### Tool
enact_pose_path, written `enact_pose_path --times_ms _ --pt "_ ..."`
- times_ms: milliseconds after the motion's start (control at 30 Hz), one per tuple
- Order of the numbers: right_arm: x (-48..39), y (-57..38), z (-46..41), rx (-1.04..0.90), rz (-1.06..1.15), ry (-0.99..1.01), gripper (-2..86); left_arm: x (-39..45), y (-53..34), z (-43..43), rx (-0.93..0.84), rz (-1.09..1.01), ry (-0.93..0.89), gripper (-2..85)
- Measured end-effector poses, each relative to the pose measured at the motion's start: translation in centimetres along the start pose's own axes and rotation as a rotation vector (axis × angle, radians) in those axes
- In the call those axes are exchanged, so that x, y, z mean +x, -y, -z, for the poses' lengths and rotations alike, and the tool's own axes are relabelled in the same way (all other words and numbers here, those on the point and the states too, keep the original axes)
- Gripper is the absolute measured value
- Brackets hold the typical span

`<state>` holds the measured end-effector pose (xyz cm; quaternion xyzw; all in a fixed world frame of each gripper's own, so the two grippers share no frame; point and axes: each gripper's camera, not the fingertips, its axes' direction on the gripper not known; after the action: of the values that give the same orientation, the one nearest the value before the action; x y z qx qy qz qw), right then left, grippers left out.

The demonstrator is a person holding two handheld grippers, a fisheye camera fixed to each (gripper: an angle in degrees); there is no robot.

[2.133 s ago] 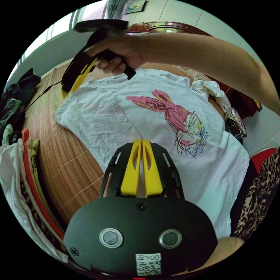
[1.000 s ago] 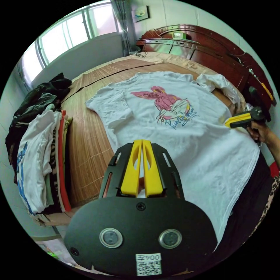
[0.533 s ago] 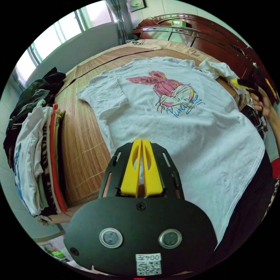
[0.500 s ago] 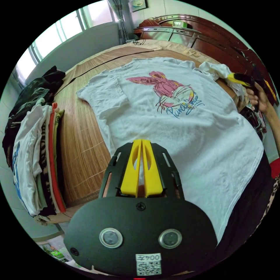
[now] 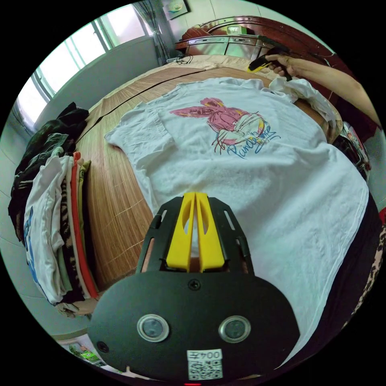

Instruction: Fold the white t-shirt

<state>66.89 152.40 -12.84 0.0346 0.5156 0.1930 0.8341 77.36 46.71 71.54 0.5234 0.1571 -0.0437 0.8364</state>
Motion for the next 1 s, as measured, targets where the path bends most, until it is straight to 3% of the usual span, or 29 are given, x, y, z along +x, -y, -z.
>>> enact_pose_path --times_ms 200,367,633,833,1000 --pt "1.1 3.1 -5.1 -0.145 0.012 -0.022 8.8 0.1 0.1 0.2 0.005 0.018 -0.043 0.4" --pt "1.9 3.0 -5.2 -0.108 0.048 0.042 1.3 1.0 0.1 0.5 0.006 0.010 -0.027 0.4" --pt "5.4 0.5 -1.4 0.062 -0.075 0.202 -0.4 2.8 0.1 1.0 0.006 -0.003 0.009 0.4" --pt "0.5 -0.6 2.1 0.130 0.013 0.083 -0.2 4.4 0.0 1.4 0.008 -0.028 0.052 0.4" --pt "-9.5 -1.5 3.8 0.159 0.159 -0.200 0.4 5.6 -0.1 1.7 0.009 -0.046 0.087 0.3"
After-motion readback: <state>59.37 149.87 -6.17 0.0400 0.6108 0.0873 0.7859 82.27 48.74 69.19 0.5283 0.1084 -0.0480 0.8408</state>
